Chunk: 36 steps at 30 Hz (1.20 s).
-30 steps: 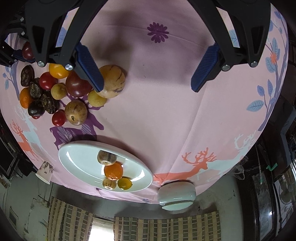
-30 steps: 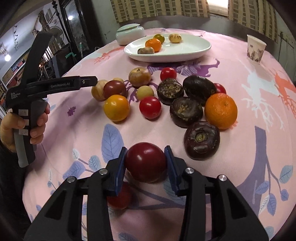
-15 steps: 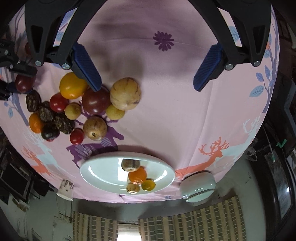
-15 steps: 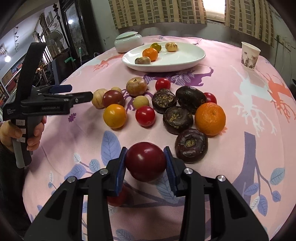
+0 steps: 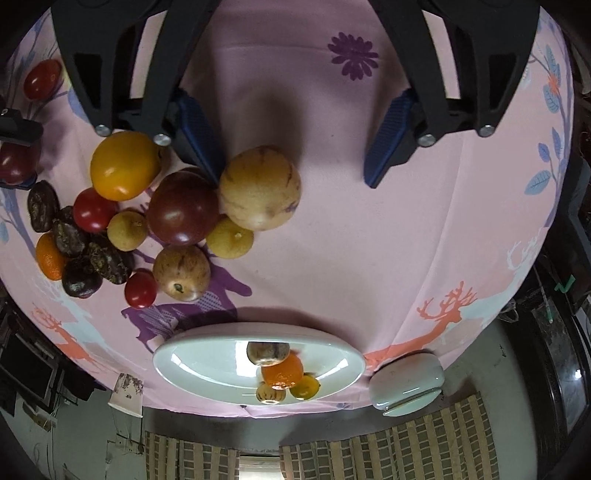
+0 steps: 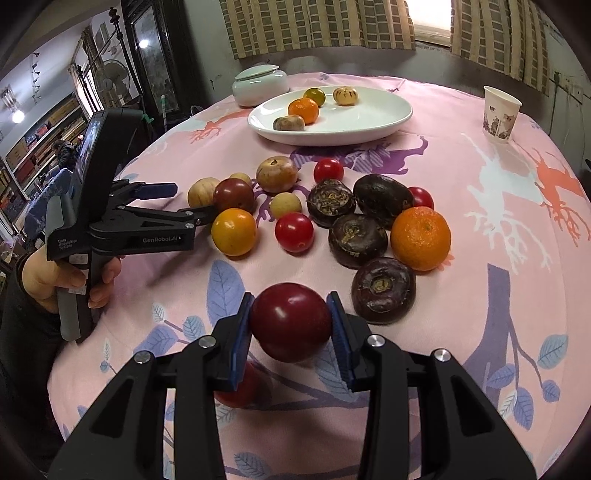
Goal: Organize fruits
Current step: 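Grasp the pale striped fruit with the left tool while the right tool holds the plum, then carry the plum and striped fruit to the white plate and release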
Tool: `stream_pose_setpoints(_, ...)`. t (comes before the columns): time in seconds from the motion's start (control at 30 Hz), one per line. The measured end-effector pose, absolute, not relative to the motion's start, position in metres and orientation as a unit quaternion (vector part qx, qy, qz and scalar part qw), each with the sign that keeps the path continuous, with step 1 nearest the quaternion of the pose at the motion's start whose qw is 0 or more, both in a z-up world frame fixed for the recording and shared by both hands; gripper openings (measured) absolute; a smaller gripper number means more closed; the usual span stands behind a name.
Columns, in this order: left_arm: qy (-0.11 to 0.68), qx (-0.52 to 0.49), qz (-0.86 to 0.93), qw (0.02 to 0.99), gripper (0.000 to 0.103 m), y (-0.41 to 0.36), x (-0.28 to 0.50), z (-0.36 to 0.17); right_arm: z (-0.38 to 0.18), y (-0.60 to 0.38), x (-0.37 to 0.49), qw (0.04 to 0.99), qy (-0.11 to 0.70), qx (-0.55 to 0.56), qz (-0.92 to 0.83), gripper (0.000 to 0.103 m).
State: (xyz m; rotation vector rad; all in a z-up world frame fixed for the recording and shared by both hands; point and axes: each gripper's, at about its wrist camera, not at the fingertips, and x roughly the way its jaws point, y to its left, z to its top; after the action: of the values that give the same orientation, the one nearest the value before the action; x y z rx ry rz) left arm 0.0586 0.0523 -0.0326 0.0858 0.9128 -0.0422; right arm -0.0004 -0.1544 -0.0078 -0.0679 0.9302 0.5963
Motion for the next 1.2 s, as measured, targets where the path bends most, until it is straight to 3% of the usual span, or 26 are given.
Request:
stream_pose_setpoints(0.1,0.437,0.033,-0.043,0.898,0.042,0.048,0.058,-0.032,-0.008,-0.155,0.000,0.851,0.442,-0.032,0.281,0.040)
stream_pose_setpoints(0.9,0.395,-0.015,-0.047,0.917,0.041,0.059,0.037,0.022,0.028,-0.179,0.016,0.886,0.393,-0.022,0.247,0.040)
stream_pose_setpoints(1.2,0.403,0.007,-0.041,0.914,0.041,0.061,0.101,0.053,0.064,-0.149,0.097,0.885,0.387,-0.069,0.250,0.040)
